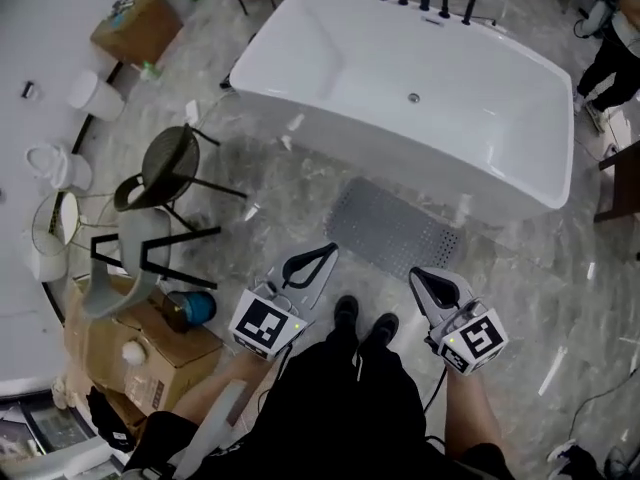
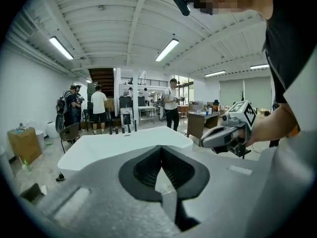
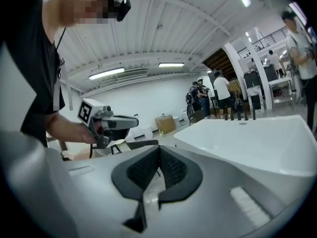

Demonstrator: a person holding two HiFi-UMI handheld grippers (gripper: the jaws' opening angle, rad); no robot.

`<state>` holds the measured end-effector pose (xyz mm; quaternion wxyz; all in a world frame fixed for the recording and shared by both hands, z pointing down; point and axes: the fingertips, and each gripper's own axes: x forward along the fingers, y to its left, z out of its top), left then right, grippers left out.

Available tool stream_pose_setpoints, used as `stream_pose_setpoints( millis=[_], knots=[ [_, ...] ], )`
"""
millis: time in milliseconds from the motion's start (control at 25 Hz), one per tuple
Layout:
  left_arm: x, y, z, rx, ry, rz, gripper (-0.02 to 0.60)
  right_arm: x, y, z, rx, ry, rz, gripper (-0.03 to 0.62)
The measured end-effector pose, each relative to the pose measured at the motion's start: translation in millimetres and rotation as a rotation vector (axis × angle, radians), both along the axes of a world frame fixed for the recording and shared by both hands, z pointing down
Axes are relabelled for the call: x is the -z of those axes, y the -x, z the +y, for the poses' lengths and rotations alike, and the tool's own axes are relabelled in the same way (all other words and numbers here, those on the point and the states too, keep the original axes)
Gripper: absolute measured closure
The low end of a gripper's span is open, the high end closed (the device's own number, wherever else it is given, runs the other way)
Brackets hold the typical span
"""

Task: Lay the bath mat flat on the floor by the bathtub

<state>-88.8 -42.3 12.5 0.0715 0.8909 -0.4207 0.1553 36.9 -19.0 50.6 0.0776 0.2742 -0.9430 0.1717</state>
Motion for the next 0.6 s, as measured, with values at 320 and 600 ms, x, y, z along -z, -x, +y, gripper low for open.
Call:
stream_pose_setpoints(
  millis=[320,600],
  knots=[
    [57,-9,58,-0.002,-0.025,-0.050,0.575,65,6,52,0.048,-0.039,-0.119,0.594],
    [82,16,67,0.023,0.007,0.015,0.575,110,16,68,0.022,-0.059,-0.126,0.594]
  ],
)
